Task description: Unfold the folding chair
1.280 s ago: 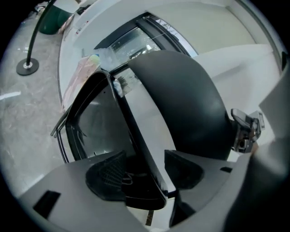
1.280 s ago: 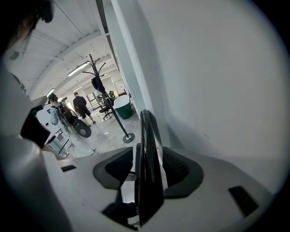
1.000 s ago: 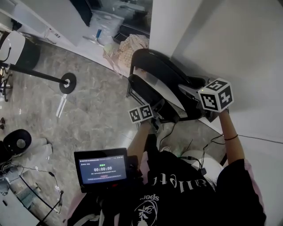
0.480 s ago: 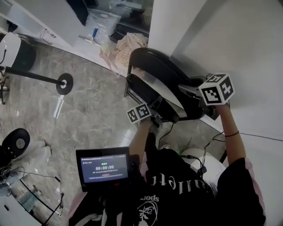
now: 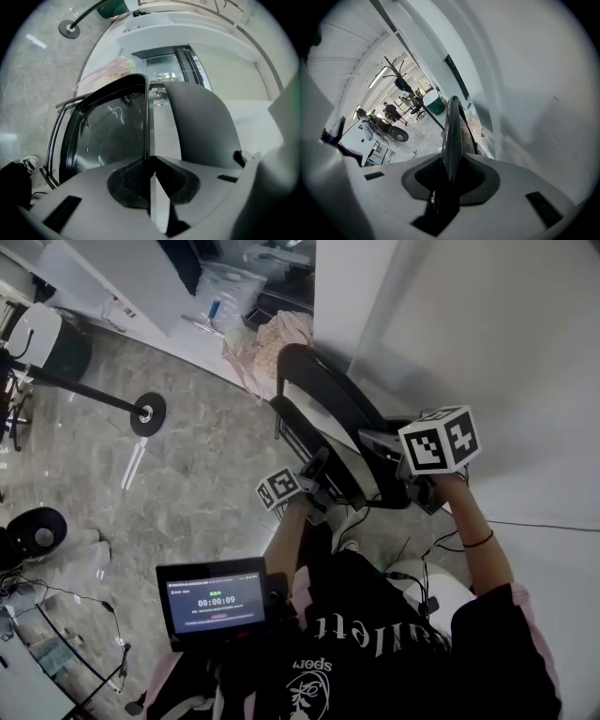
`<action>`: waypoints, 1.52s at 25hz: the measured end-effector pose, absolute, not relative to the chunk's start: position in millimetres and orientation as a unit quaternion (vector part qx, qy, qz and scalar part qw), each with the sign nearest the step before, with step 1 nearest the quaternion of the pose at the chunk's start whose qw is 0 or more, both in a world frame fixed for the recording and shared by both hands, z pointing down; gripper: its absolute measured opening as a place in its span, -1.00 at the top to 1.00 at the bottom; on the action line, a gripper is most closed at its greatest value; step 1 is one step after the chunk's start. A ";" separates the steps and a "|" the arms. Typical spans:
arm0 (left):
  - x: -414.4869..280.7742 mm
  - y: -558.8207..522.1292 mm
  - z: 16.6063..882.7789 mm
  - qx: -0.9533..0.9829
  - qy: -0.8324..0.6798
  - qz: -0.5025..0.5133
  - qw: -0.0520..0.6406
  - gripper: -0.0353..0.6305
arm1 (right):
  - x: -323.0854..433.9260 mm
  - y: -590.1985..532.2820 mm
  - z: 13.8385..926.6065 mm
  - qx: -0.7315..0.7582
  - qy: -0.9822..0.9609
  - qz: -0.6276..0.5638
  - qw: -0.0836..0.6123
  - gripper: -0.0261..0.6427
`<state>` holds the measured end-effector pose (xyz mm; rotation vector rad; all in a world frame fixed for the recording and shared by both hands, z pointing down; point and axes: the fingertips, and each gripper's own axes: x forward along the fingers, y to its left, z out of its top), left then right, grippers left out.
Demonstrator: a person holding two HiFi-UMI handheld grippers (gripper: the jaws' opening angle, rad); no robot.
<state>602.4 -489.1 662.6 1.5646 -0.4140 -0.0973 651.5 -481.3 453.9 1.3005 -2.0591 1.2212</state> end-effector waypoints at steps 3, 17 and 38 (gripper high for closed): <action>598.8 -474.3 657.6 0.715 -0.178 -0.025 0.676 0.74 | 643.1 -460.5 447.0 0.481 -0.738 0.432 0.196 0.64; 573.8 -356.8 631.5 0.733 -0.194 0.008 0.652 0.68 | 607.5 -313.4 415.1 0.525 -0.754 0.360 0.162 0.64; 327.3 -315.1 640.2 0.729 -0.145 0.049 0.667 0.67 | 357.3 -301.0 418.9 0.545 -0.715 0.394 0.188 0.58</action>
